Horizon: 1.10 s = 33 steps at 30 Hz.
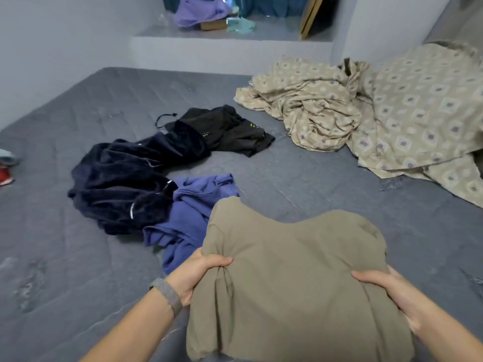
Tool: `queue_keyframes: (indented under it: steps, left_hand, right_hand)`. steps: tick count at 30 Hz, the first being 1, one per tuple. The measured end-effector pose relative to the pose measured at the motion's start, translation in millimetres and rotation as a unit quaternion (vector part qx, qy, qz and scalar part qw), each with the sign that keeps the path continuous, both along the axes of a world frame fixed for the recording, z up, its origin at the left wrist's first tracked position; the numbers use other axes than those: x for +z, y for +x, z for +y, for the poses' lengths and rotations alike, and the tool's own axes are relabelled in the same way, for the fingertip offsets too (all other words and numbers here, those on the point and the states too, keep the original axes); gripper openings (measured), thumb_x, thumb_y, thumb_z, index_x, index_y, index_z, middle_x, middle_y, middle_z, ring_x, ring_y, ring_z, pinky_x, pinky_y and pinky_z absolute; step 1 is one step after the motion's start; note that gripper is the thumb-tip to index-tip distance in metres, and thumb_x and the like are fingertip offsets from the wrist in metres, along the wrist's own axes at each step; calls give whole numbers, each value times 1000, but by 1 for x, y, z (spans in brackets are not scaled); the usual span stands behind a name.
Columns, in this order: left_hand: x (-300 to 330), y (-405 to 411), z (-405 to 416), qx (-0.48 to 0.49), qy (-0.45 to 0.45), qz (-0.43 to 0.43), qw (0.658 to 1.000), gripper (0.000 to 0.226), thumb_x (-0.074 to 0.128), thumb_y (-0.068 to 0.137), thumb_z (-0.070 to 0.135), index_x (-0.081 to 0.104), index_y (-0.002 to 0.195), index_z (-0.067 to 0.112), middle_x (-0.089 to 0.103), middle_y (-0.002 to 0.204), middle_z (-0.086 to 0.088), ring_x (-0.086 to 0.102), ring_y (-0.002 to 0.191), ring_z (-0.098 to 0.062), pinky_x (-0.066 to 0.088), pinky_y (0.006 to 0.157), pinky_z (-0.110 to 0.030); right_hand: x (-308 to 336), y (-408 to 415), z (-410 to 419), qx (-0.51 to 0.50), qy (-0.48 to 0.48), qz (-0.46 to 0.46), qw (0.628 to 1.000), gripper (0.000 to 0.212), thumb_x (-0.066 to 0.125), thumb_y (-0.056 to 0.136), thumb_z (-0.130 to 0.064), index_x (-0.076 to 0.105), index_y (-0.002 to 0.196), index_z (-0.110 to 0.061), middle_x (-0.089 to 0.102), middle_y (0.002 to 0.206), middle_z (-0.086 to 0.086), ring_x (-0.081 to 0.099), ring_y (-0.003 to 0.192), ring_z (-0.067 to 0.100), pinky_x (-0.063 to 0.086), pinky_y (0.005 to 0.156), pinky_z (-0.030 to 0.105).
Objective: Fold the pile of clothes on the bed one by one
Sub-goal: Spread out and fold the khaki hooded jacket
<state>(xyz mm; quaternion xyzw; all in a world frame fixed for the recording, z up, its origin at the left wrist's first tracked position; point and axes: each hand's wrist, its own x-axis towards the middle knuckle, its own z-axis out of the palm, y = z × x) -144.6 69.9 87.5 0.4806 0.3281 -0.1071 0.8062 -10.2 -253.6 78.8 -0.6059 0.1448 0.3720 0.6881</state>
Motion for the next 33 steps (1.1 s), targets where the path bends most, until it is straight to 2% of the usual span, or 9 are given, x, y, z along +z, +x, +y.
queue_keyframes:
  steps: [3,6,7,11,15,21,24,28,33]
  left_hand:
    - [61,-77,33,70,-24,28,997,65,79,48,0,62,110,-9,64,110,-32,67,90,-41,56,81,-48]
    - [130,-156,76,128,-36,36,991,69,81,45,0,63,112,-8,63,114,-31,62,105,-45,46,98,-54]
    - [151,-183,92,155,-30,37,987,68,82,43,0,64,108,-9,64,112,-32,63,102,-44,49,94,-53]
    - [221,-291,153,275,-8,45,960,56,84,35,1,71,88,-7,70,95,-28,71,75,-33,60,64,-38]
    - [279,-381,219,353,11,36,935,57,71,57,0,60,112,-8,68,105,-26,70,84,-33,60,69,-40]
    - [327,-460,298,418,39,-18,908,50,69,63,6,62,113,-2,69,110,-21,69,92,-31,59,73,-37]
    - [330,-471,327,438,40,-29,898,49,67,64,6,61,112,-4,71,102,-18,71,86,-28,58,65,-32]
    - [311,-459,369,452,25,-20,891,57,69,64,7,58,119,-3,68,113,-21,68,96,-32,58,71,-35]
    - [275,-425,420,470,-2,5,883,64,80,61,3,57,121,-1,69,110,-21,65,101,-38,54,82,-43]
  right_hand:
    - [63,-31,43,63,-13,16,998,81,86,47,-1,58,123,-3,72,105,17,67,97,33,45,97,43]
    - [129,-64,118,167,-73,-53,982,138,98,8,-35,52,134,-2,62,126,11,55,120,27,35,109,41]
    - [151,-79,146,198,-70,-66,975,137,97,6,-32,53,131,0,62,125,12,56,119,27,38,105,41]
    - [240,-154,268,297,24,-8,955,80,88,45,1,59,120,0,73,99,16,68,93,35,49,76,38]
    - [294,-215,377,384,33,-22,923,104,94,20,-22,58,117,-6,72,103,16,71,89,33,56,68,37]
    - [341,-272,511,442,47,-46,895,92,84,35,-17,55,122,-4,71,106,14,71,90,30,56,71,37]
    - [346,-281,562,471,52,-48,879,89,85,38,-16,57,121,-4,72,107,14,70,94,31,55,77,38]
    - [330,-267,616,487,48,-41,871,102,95,21,-18,60,116,-4,72,105,14,71,91,30,58,69,35]
    - [295,-229,678,503,12,-1,864,100,96,23,-16,60,115,-4,72,105,16,70,94,32,56,76,38]
